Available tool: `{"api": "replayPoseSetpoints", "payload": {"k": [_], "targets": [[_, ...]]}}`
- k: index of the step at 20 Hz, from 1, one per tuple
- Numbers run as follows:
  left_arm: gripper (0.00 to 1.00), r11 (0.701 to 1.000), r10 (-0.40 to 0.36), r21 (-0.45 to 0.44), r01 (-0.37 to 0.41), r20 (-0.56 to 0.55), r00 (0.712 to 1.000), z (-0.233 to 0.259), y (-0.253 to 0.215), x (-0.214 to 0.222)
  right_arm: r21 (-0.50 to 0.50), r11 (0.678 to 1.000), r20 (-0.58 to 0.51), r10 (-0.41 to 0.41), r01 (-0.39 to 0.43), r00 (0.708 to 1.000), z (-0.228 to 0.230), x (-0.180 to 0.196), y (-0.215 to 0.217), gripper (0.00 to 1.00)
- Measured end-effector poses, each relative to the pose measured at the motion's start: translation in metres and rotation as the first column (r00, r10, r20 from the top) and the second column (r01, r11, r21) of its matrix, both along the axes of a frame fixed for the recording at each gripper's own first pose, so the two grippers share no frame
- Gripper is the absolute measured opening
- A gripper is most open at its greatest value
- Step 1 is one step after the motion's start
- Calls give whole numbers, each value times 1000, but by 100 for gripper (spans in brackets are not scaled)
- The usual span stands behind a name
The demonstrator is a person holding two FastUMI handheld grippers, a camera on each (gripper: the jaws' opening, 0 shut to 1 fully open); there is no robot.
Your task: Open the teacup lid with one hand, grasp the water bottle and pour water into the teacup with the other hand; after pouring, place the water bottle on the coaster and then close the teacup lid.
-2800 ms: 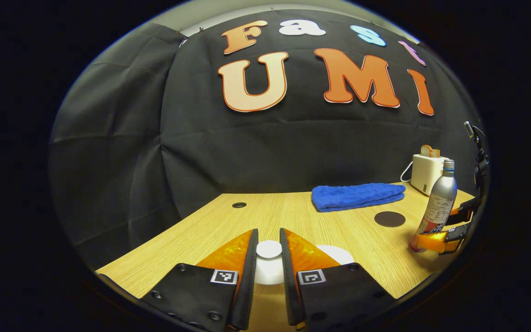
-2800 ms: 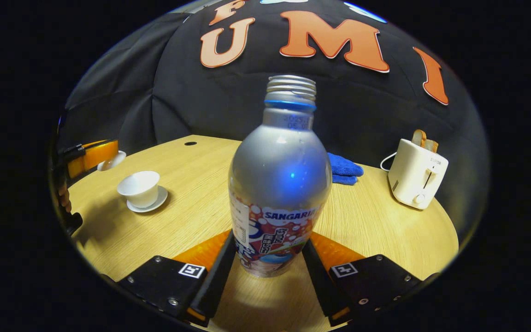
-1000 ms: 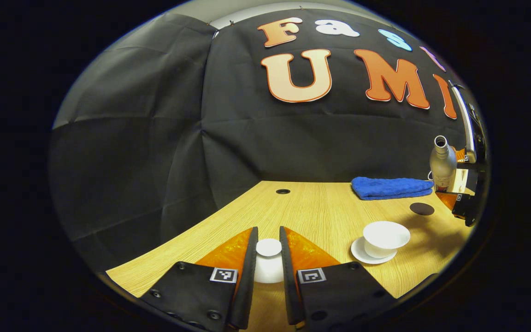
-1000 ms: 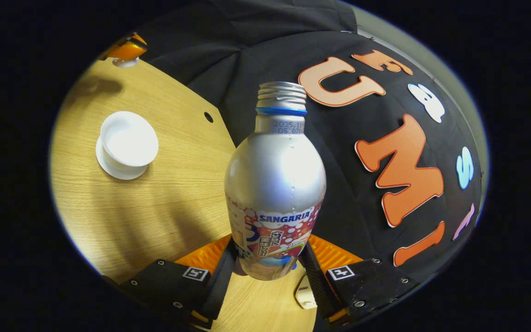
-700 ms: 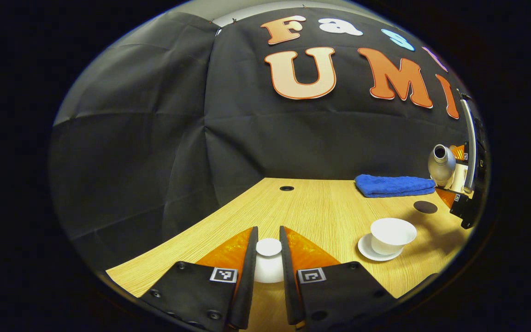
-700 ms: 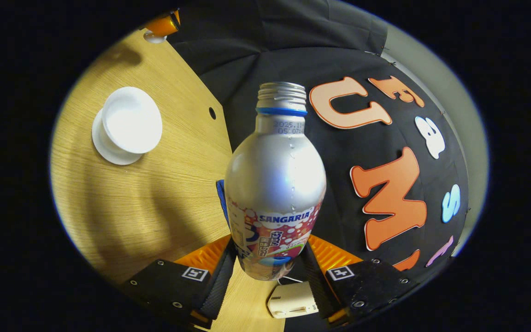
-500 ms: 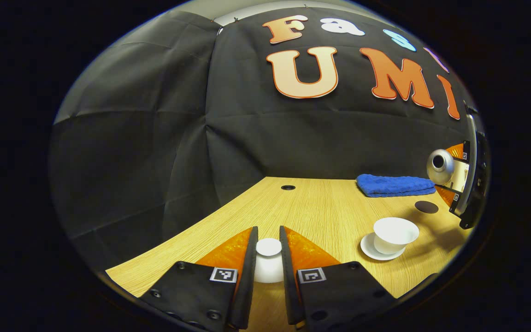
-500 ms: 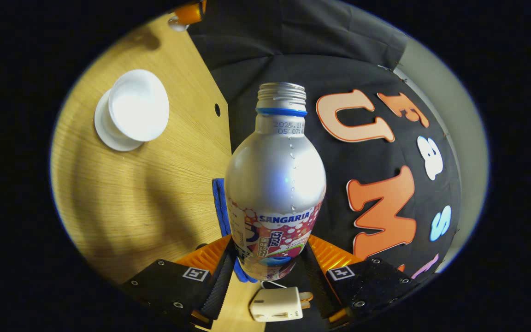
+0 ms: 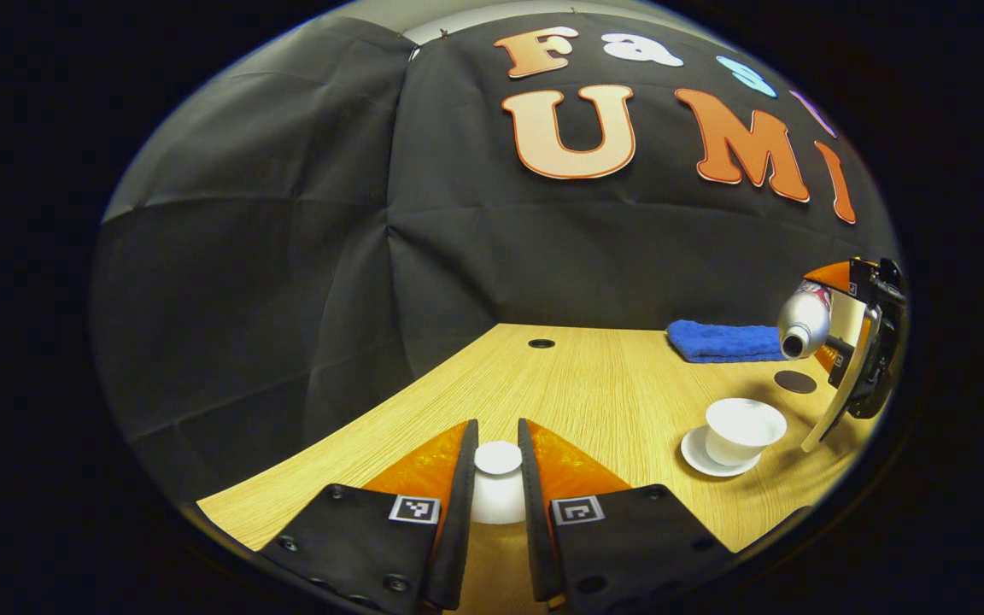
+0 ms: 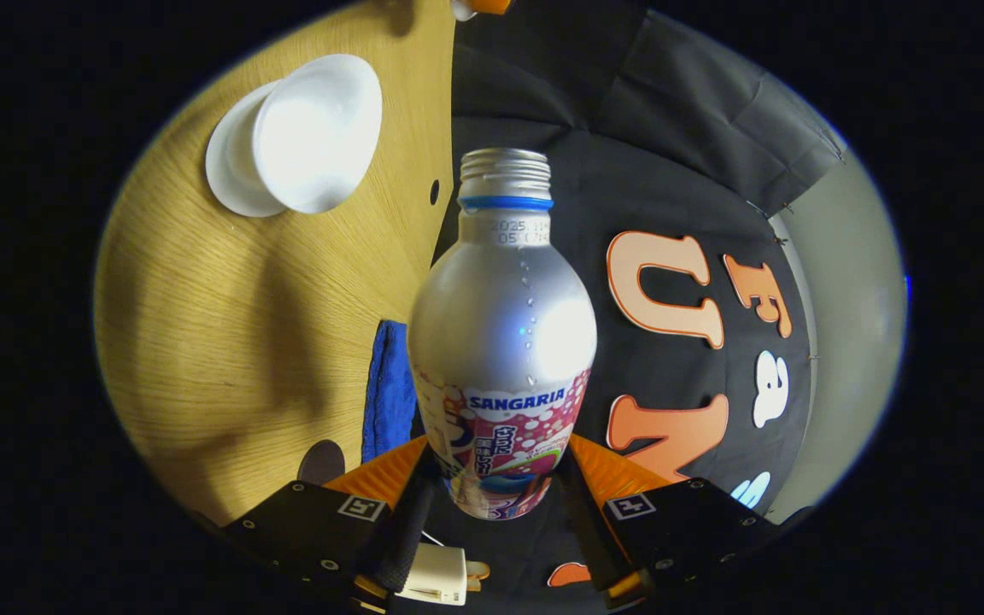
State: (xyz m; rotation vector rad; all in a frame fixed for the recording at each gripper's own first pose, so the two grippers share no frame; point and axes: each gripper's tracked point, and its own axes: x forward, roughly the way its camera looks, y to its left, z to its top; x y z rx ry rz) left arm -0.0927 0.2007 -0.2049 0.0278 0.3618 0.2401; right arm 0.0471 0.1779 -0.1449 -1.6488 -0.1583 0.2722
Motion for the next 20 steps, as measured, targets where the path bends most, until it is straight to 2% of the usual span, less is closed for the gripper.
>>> {"api": "replayPoseSetpoints", "payload": {"k": [6,7,8,13,14,20], "targets": [[34,1000,9,-5,-9,-7,1000,-3,5,-6,-77,996,29,36,-34,999,1,-2,1,78],[31,1000,13,-4,-13,-1,1000,-2,8,-6,-97,995,41,40,-36,998,2,-3,3,79],[34,1000,14,-4,-14,1,1000,-2,10,-6,-107,993,44,44,-39,998,1,-3,2,78],[34,1000,19,-7,-19,1,1000,-2,14,-9,-133,990,73,51,-41,996,3,-3,1,78],[31,1000,19,-8,-19,3,1000,-1,13,-10,-137,989,81,57,-46,995,4,-4,2,78],[34,1000,15,-9,-15,9,1000,1,14,-9,-151,987,136,76,-55,988,6,-6,3,78]]}}
